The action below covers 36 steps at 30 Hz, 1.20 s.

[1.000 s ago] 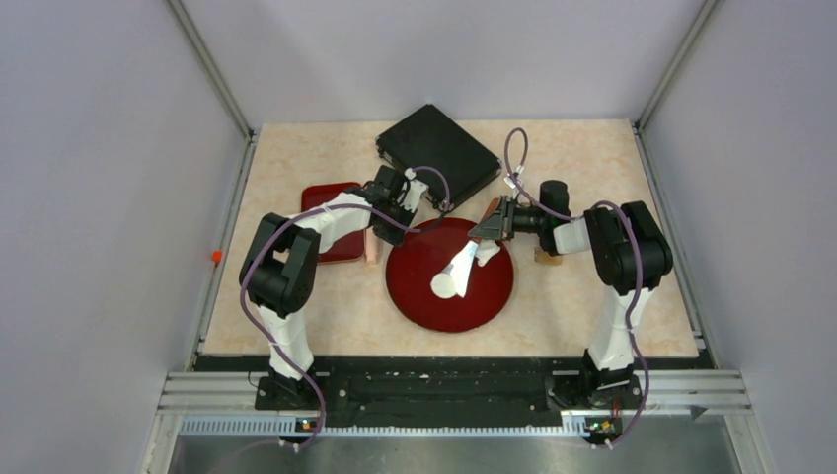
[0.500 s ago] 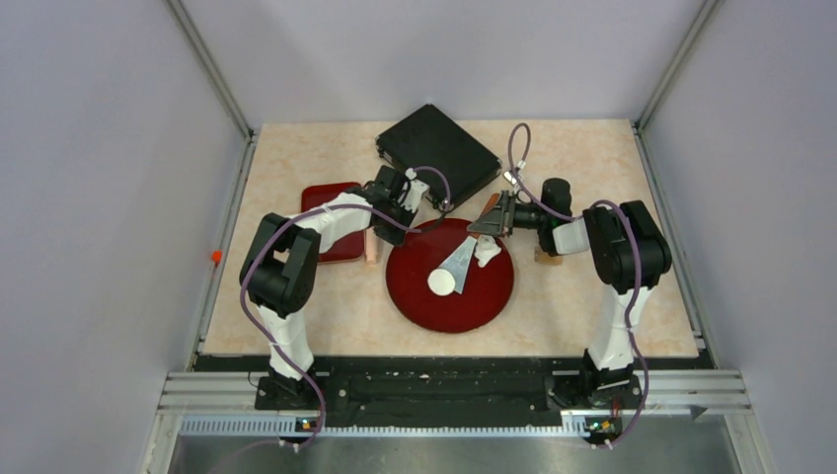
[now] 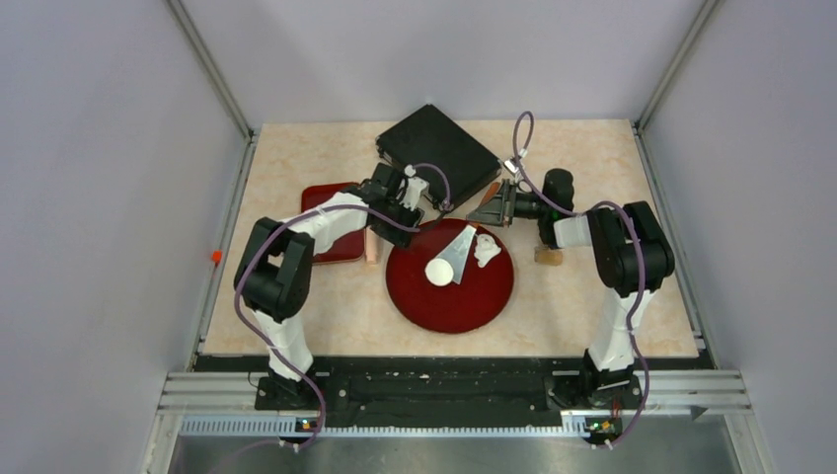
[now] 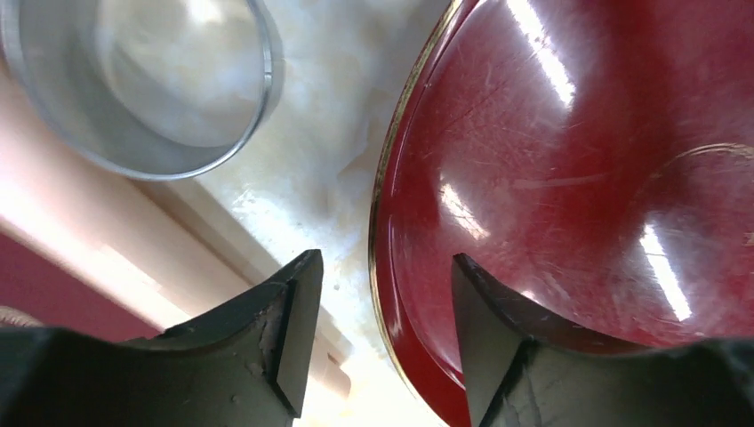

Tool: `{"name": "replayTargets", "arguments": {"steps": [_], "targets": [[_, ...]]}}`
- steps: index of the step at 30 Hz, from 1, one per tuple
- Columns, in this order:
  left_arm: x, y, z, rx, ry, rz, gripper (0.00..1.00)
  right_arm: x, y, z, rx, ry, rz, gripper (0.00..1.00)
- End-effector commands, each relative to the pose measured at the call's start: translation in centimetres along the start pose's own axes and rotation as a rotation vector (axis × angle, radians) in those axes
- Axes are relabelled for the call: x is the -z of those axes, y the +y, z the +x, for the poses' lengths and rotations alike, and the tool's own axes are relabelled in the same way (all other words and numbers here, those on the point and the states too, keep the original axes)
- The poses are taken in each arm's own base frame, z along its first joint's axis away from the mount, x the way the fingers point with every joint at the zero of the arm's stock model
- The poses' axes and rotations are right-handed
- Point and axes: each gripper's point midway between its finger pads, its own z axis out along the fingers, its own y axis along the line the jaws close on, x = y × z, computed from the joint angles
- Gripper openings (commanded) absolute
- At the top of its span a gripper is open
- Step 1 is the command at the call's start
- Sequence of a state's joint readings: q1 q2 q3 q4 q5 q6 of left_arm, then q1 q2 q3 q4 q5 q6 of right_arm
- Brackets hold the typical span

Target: Roll out the dumpling wrappers from the dough

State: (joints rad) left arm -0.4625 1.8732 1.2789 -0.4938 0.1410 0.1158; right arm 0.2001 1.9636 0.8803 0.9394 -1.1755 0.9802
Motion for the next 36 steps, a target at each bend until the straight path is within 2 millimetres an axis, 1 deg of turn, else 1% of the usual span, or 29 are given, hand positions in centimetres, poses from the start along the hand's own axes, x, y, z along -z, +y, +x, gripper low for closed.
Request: {"name": "replayTargets", "arguments": {"steps": [1, 2, 3, 4, 6, 7, 8, 9, 11, 13, 15, 17, 18, 20, 23, 26, 28, 29, 31, 32, 33, 34, 36], "targets": [[6.3, 0.2, -5.3, -0.028, -0.240, 0.008, 0.65, -1.0, 3.8, -4.0, 0.169, -0.042, -0.023, 0.00], [7.2, 0.4, -5.8, -0.026, -0.274, 0.006, 0.67, -1.3, 4.1, -4.3, 0.170, -0.042, -0.025, 0.00], [8.2, 0.6, -6.4, -0.025, -0.308, 0.005, 0.72, -1.5, 4.2, -4.5, 0.170, -0.042, -0.027, 0.00], [9.5, 0.9, -6.9, -0.025, -0.348, 0.004, 0.83, -1.8, 4.5, -4.8, 0.172, -0.045, -0.030, 0.00], [11.6, 2.0, -7.6, -0.010, -0.417, -0.020, 0.85, -2.4, 4.9, -5.1, 0.175, -0.046, -0.035, 0.00], [12.6, 2.9, -8.1, -0.002, -0.455, -0.043, 0.86, -2.7, 5.0, -5.3, 0.177, -0.047, -0.035, 0.00], [13.6, 4.2, -8.3, 0.015, -0.480, -0.084, 0.93, -3.1, 5.2, -5.4, 0.178, -0.045, -0.033, 0.00], [14.5, 6.0, -8.3, 0.040, -0.495, -0.135, 0.95, -3.5, 5.2, -5.6, 0.182, -0.043, -0.024, 0.00], [15.6, 9.5, -7.8, 0.091, -0.488, -0.258, 0.97, -4.6, 5.5, -6.3, 0.214, -0.040, -0.003, 0.00], [16.1, 13.1, -6.5, 0.156, -0.438, -0.368, 0.97, -5.6, 5.7, -7.1, 0.234, -0.050, 0.028, 0.00], [16.0, 16.5, -4.5, 0.227, -0.382, -0.457, 0.97, -6.8, 6.0, -8.0, 0.252, -0.063, 0.045, 0.00], [15.4, 19.1, -2.4, 0.286, -0.329, -0.519, 0.97, -8.2, 6.4, -8.9, 0.267, -0.076, 0.059, 0.00], [15.0, 20.2, -1.5, 0.314, -0.305, -0.546, 0.96, -8.9, 6.5, -9.3, 0.275, -0.082, 0.066, 0.00], [14.1, 21.7, 0.2, 0.362, -0.257, -0.573, 0.94, -10.4, 6.6, -10.0, 0.294, -0.091, 0.091, 0.00], [12.5, 22.8, 2.1, 0.407, -0.187, -0.603, 0.90, -12.4, 6.2, -10.9, 0.302, -0.104, 0.126, 0.00], [11.6, 23.6, 3.1, 0.430, -0.139, -0.643, 0.88, -14.3, 5.9, -11.8, 0.292, -0.124, 0.153, 0.00], [10.9, 24.2, 3.7, 0.442, -0.108, -0.667, 0.85, -15.5, 5.0, -12.1, 0.267, -0.125, 0.173, 0.00], [10.6, 24.5, 4.0, 0.450, -0.086, -0.678, 0.83, -16.2, 4.5, -12.0, 0.254, -0.118, 0.183, 0.00], [10.0, 24.8, 4.5, 0.464, -0.052, -0.692, 0.79, -17.7, 4.7, -12.1, 0.256, -0.105, 0.177, 0.00], [9.7, 24.9, 4.7, 0.464, -0.041, -0.693, 0.78, -18.2, 4.3, -11.9, 0.249, -0.096, 0.186, 0.00], [9.4, 25.1, 4.8, 0.466, -0.033, -0.700, 0.76, -18.7, 4.2, -11.8, 0.250, -0.091, 0.189, 0.00], [9.5, 26.0, 5.7, 0.490, -0.018, -0.713, 0.73, -19.2, 4.2, -11.7, 0.256, -0.084, 0.190, 0.00], [9.0, 26.2, 6.1, 0.498, -0.002, -0.714, 0.67, -20.2, 4.1, -11.4, 0.266, -0.071, 0.193, 0.00]]}}
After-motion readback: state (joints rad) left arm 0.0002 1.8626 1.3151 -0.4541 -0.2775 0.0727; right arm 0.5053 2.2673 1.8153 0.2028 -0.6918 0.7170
